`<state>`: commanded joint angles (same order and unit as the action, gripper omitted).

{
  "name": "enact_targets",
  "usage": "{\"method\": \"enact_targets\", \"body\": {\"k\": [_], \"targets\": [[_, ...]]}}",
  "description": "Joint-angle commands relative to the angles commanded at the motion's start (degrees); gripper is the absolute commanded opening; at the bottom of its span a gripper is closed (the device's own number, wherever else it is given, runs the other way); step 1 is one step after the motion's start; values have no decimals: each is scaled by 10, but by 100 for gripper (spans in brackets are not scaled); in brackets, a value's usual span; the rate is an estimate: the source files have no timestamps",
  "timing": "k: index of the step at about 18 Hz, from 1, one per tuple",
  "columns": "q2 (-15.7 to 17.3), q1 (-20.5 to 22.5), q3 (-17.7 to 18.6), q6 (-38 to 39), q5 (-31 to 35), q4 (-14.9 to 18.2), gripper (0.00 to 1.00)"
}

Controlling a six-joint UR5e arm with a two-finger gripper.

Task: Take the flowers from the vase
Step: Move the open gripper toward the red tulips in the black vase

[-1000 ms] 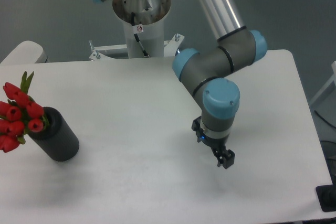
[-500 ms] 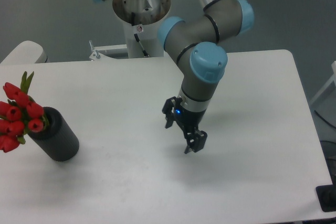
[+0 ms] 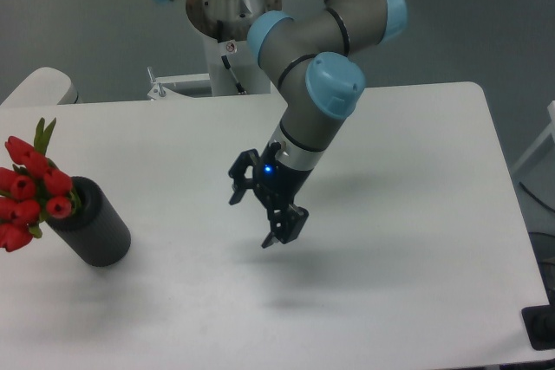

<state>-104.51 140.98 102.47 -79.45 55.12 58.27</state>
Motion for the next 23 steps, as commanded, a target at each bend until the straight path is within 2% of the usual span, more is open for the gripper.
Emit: {"method": "enact_targets", "body": {"k": [6,10,14,19,23], "targets": [[16,-29,11,93,-73,0,100],[23,-43,16,96,-98,1,100],[25,-64,26,103,-165,0,100],[33,-67,53,103,-253,-3,100],[32,-71,63,99,-266,-6,100]]}}
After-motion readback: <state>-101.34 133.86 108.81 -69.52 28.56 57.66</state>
